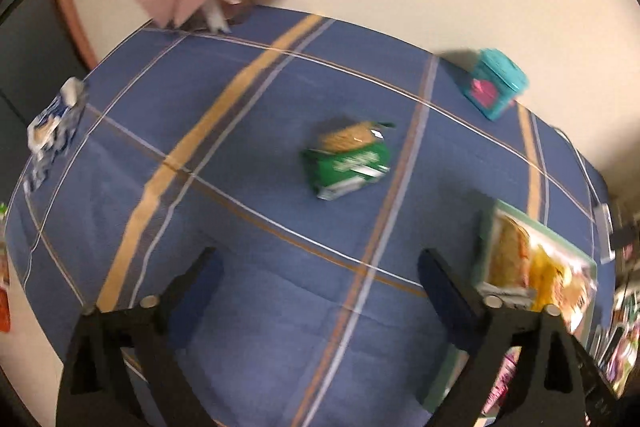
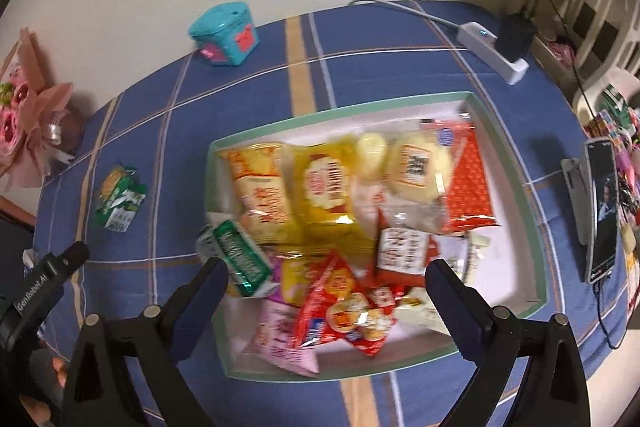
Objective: Organize snacks
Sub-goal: 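Move the left tool to the clear cookie pack while the right approaches the green cookie box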
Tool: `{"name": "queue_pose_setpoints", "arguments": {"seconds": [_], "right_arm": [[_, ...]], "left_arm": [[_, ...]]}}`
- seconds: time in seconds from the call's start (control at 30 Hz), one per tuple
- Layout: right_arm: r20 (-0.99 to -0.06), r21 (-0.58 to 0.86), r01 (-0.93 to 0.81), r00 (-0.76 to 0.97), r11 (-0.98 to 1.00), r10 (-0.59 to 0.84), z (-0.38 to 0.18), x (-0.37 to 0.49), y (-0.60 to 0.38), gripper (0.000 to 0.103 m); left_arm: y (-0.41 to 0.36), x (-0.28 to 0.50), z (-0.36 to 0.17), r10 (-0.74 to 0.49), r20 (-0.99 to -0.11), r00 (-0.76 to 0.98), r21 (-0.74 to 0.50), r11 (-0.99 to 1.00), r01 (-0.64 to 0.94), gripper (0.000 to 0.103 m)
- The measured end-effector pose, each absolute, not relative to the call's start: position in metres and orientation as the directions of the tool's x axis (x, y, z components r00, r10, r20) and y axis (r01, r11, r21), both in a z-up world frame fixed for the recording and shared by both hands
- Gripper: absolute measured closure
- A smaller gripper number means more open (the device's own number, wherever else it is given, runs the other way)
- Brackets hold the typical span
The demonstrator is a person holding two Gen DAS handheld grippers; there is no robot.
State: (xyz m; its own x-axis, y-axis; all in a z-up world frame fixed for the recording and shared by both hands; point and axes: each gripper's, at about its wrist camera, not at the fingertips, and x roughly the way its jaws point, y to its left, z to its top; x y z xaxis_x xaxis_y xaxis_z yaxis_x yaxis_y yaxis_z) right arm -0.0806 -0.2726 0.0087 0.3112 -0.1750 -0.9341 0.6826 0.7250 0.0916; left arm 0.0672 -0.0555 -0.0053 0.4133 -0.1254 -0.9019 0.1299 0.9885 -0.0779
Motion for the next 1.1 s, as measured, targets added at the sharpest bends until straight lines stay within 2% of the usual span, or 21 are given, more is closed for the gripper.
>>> {"name": "queue_pose_setpoints", "arguments": {"seconds": [0.1,0.2,0.83,1.1], "right_arm": [[-0.934,0.092,0.670,0.314,0.737,-0.169,0.007,-0.070,-0.260,0.002],[-0.929,0.096,0.645,0.331,0.758,-0.164,0.006,-0.058,-0.246,0.000],[-0.935,0.098,0.528,0.338,0.844,-0.103,-0.027,0.015,-0.177,0.000],[-0.913,0.156,0.496,0.403,0.854,-0.067,-0.031,0.047,-0.171,0.000]], "left_arm": [[-0.041,0.073,-0.006,-0.120,-0.903,0.413,-0.086,0.991,0.100,0.005],[-0.031,0.080,-0.008,-0.098,-0.904,0.417,-0.076,0.995,0.070,0.000],[0.020,0.121,-0.023,-0.063,-0.923,0.380,-0.077,0.997,-0.020,0.000],[0.036,0.152,-0.027,-0.072,-0.922,0.381,-0.099,0.994,-0.050,0.000]]}}
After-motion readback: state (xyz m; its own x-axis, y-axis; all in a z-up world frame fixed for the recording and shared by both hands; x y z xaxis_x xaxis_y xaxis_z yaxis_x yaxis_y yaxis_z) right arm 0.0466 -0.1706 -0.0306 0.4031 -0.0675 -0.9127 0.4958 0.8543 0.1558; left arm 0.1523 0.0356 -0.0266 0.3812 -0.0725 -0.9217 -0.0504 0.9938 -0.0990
